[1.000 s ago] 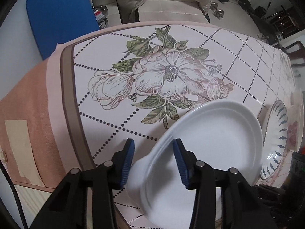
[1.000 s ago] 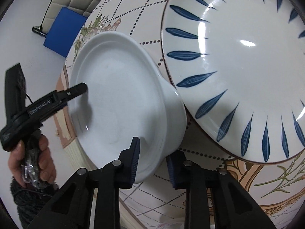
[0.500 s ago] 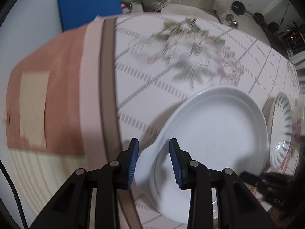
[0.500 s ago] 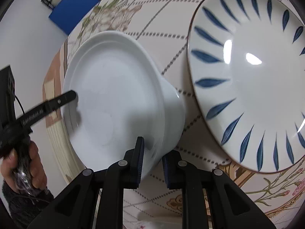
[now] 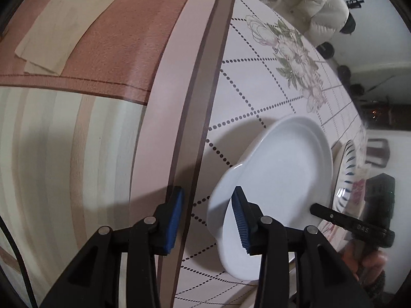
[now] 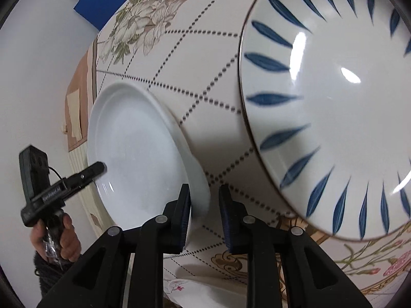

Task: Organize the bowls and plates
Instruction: 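Carry the white plate with both tools and lower it onto the pink-floral plate, then open both tools and lift them away from the plate stack, then grasp the blue-striped plate rim with both tools, then carry the blue-striped plate with both tools and lower it onto the white plate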

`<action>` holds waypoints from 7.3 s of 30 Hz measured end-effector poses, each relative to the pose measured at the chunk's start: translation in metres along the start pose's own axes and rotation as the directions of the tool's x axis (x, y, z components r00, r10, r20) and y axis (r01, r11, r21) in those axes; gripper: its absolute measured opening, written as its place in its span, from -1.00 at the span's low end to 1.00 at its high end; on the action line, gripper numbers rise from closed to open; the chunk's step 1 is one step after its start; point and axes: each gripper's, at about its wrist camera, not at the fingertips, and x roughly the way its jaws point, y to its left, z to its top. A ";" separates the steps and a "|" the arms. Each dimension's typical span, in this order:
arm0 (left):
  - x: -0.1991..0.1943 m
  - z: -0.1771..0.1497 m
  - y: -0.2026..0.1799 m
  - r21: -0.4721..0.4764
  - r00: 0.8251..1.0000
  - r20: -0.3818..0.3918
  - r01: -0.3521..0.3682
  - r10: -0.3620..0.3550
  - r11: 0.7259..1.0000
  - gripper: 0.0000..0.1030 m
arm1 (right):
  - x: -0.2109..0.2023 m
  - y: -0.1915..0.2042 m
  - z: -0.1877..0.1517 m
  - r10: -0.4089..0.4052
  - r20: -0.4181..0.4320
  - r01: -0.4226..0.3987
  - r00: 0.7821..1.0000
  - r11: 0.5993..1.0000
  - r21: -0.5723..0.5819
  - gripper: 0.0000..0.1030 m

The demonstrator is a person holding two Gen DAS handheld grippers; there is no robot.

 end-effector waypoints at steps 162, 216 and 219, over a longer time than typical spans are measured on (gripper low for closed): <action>0.002 -0.088 -0.275 0.311 0.860 0.331 -0.487 0.387 0.816 0.96 | -0.155 -0.070 -0.098 -0.375 0.266 0.370 0.888 0.927 0.070 1.00; 0.063 -0.018 -0.283 0.480 0.963 0.135 -0.270 0.234 0.835 -0.69 | -0.135 -0.118 -0.045 -0.068 0.296 0.012 0.953 0.982 0.187 -0.76; 0.047 -0.032 -0.279 0.468 0.962 0.154 -0.274 0.228 0.840 -0.69 | -0.148 -0.106 -0.060 -0.071 0.299 0.028 0.952 0.989 0.146 -0.77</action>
